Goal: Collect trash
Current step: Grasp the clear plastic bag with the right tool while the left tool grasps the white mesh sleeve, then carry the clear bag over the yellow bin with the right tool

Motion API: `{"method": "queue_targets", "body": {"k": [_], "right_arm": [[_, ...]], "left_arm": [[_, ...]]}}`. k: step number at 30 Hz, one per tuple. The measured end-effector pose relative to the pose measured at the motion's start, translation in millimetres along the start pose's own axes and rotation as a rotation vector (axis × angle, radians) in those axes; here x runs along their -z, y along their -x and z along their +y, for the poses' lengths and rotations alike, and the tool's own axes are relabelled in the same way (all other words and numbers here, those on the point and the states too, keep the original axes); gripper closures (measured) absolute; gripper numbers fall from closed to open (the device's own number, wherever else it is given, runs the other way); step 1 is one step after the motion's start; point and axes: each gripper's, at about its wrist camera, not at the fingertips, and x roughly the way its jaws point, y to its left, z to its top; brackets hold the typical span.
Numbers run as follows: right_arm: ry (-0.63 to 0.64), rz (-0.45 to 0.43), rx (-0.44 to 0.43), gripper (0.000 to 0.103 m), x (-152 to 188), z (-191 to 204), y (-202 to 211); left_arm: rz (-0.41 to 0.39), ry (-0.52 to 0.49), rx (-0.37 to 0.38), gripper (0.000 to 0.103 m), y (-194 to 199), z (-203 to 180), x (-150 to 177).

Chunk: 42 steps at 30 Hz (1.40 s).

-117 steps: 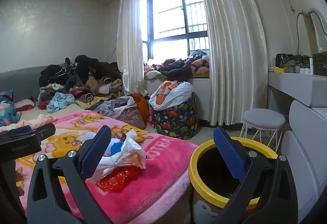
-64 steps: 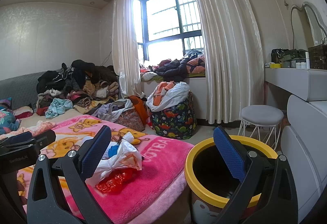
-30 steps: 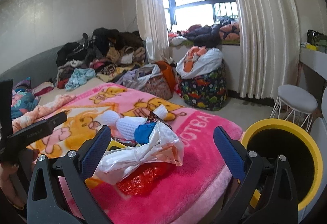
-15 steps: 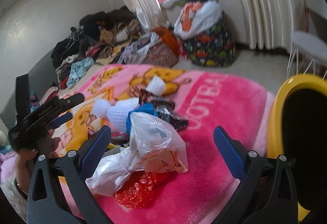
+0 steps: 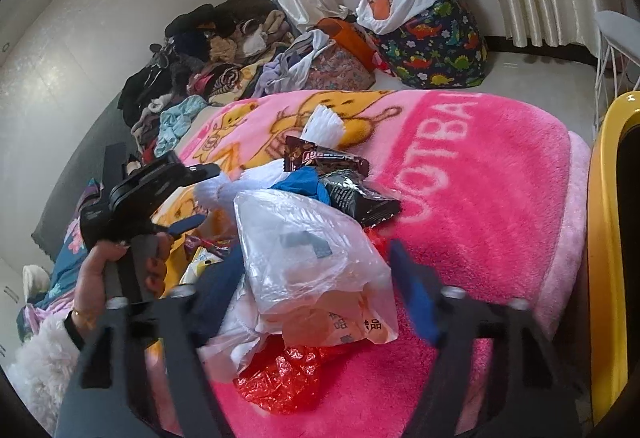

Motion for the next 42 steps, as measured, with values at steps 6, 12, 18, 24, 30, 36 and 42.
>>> {"method": "queue_targets", "body": {"k": [6, 12, 18, 24, 30, 36, 42], "right_arm": [[0.069, -0.038, 0.016, 0.052, -1, 9, 11], [0.071, -0.088, -0.001, 0.057, -5, 13, 27], [0.061, -0.153, -0.024, 0.057, -11, 17, 48], [0.052, -0.217, -0.016, 0.057, -19, 14, 74], [0.018, -0.265, 0.015, 0.057, -23, 0, 96], [-0.016, -0.331, 0.09, 0.057, -27, -29, 123], [-0.042, -0.376, 0.156, 0.057, -28, -49, 143]], "left_arm": [[-0.002, 0.024, 0.048, 0.062, 10, 0, 3], [-0.076, -0.005, 0.105, 0.074, 44, -12, 10], [-0.202, -0.062, 0.127, 0.076, 92, -34, 11], [-0.28, -0.145, 0.121, 0.076, 126, -61, 15], [-0.299, -0.2, 0.153, 0.076, 139, -87, 32], [-0.289, -0.25, 0.164, 0.076, 138, -107, 53], [-0.291, -0.311, 0.162, 0.076, 136, -131, 74]]}}
